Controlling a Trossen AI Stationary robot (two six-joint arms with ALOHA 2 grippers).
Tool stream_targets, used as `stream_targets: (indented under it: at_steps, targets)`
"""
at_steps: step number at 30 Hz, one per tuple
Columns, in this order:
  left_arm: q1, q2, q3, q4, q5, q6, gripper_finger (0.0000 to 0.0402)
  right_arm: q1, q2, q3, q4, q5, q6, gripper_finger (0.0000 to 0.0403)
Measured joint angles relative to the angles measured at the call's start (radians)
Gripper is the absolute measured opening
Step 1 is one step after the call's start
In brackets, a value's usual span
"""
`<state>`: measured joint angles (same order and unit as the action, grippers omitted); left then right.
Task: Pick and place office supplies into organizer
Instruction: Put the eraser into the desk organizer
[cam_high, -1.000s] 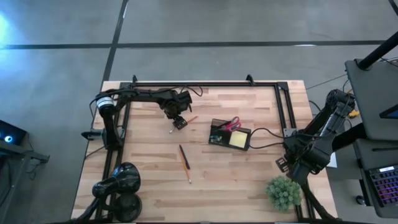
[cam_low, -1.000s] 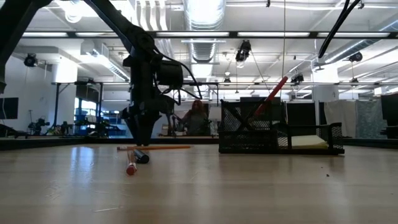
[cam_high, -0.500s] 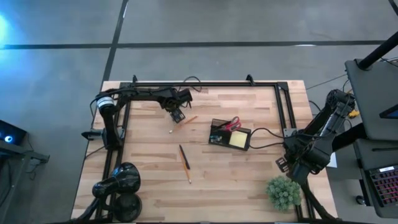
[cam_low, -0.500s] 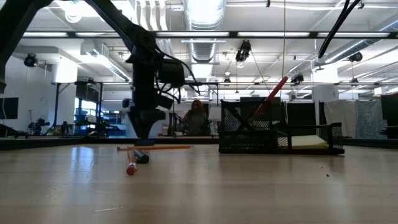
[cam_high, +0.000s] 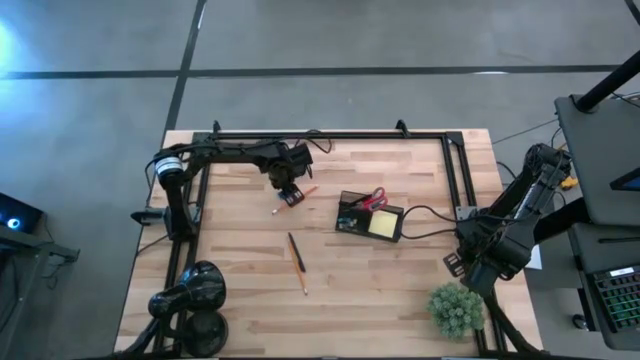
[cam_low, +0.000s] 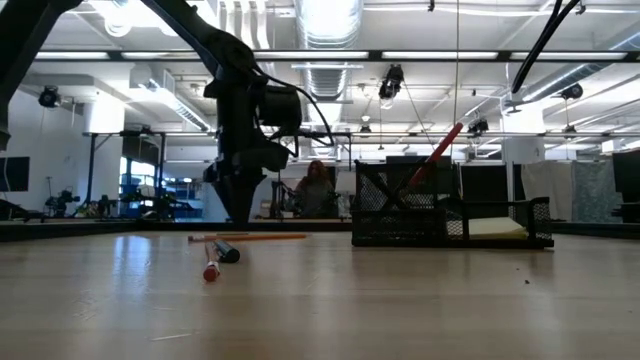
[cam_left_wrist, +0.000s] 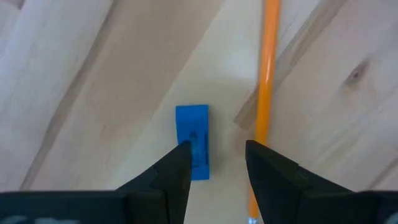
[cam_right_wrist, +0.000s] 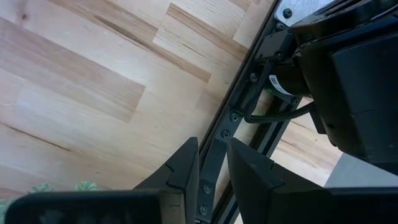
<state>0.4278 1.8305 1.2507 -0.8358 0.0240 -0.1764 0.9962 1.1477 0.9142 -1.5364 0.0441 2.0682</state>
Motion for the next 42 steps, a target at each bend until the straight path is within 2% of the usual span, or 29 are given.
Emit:
stream_targets:
  at_steps: [8,19,28,42]
  targets:
    - [-0.001,0.000,-0.007,-0.023,-0.111,-0.010,0.0137,0.000,0.000,0.000,0.000,0.000,0.000,0.0077]
    - [-0.001,0.007,-0.005,-0.064,-0.059,-0.075,0.0188,0.000,0.000,0.000,0.000,0.000,0.000,0.0077]
    - [0.000,0.013,-0.016,0.026,-0.090,-0.073,0.0189,0.000,0.000,0.000,0.005,-0.001,0.013,0.0077]
    - [0.007,0.069,-0.026,0.060,-0.050,-0.049,0.0189,0.000,0.000,0.000,0.011,-0.029,0.026,0.0077]
